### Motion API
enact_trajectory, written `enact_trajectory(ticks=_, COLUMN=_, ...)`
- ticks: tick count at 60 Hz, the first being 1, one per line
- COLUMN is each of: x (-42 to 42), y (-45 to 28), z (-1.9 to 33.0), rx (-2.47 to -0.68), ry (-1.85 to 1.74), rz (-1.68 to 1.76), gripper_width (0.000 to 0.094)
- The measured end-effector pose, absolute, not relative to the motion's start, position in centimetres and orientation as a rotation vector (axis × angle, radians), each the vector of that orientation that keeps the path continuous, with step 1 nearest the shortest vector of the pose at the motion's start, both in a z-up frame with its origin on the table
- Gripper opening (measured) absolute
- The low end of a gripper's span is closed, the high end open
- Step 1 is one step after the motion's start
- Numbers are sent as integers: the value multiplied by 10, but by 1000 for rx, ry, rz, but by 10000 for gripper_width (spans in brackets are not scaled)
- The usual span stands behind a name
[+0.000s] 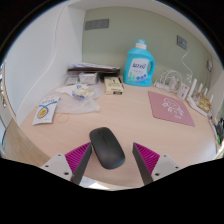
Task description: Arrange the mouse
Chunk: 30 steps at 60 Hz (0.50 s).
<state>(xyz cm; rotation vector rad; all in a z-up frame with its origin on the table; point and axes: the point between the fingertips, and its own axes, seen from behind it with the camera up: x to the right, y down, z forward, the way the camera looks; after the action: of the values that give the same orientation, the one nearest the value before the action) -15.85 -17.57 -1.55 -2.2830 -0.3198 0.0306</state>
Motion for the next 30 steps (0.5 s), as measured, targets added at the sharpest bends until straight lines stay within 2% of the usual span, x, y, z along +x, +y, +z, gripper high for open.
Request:
enact_trajectory(ticks=6, x=-158, y=-156, z=-16, rx=-2272, ry=-297, rz=31, gripper_width=832)
enact_trajectory(ticks=9, x=-160, y=-150, z=-17, rx=-2272, ry=-277, rz=52, gripper_width=787)
enact_trajectory(ticks=14, x=-165, y=-143, z=-19, rx=-2268, ry=-260, rz=99, gripper_width=603)
enact_trajectory(ticks=16, x=-167, y=-141, z=-19, rx=-2261, ry=-277, rz=95, gripper_width=485)
enact_trajectory(ticks=30, x=-170, y=-139, z=-18, rx=-2261, ry=-329, rz=112, gripper_width=362)
